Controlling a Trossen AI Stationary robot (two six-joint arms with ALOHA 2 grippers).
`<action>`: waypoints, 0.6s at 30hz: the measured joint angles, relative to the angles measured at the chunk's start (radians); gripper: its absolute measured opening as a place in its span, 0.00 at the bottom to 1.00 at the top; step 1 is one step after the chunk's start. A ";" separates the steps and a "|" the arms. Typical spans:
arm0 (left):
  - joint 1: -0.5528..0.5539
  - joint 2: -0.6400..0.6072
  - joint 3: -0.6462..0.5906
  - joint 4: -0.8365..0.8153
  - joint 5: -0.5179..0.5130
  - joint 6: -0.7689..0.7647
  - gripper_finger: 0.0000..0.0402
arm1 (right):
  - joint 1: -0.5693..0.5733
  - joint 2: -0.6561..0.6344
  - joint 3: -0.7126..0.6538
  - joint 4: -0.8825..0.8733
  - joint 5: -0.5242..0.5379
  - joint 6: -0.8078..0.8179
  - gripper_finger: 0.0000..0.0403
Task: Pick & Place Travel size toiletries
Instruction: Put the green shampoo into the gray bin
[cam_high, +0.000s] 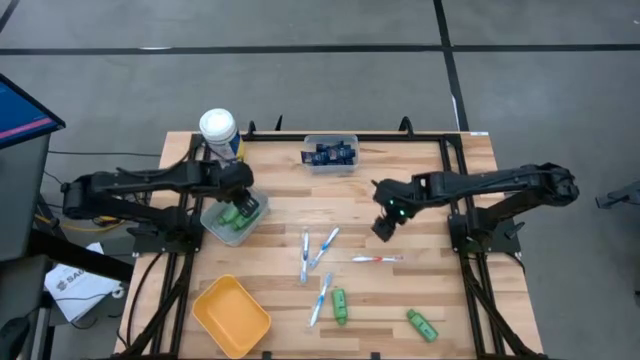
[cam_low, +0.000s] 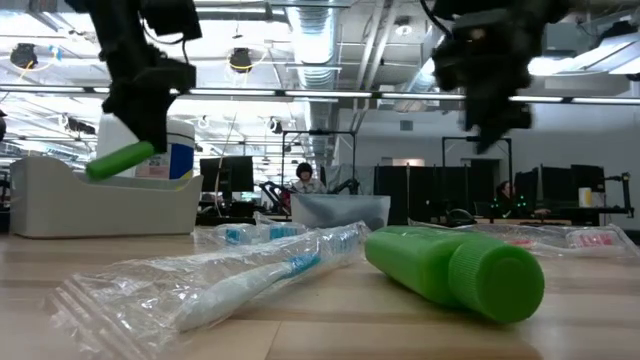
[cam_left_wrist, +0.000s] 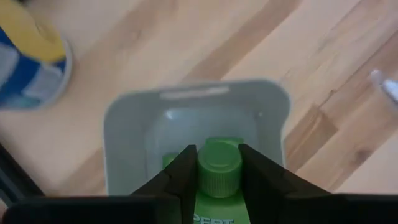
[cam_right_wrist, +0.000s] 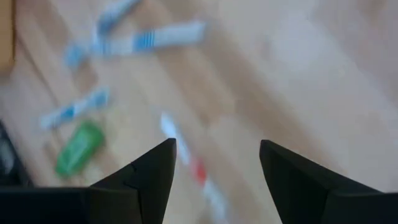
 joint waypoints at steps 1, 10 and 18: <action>0.000 0.000 -0.011 0.001 0.009 -0.016 0.23 | 0.021 0.000 0.000 -0.031 -0.024 0.022 0.56; 0.000 -0.003 -0.045 0.005 0.038 -0.042 0.38 | 0.301 0.001 0.000 -0.116 -0.053 0.364 0.56; 0.000 -0.003 -0.045 0.007 0.135 -0.033 0.64 | 0.613 0.071 0.000 -0.062 -0.103 0.707 0.65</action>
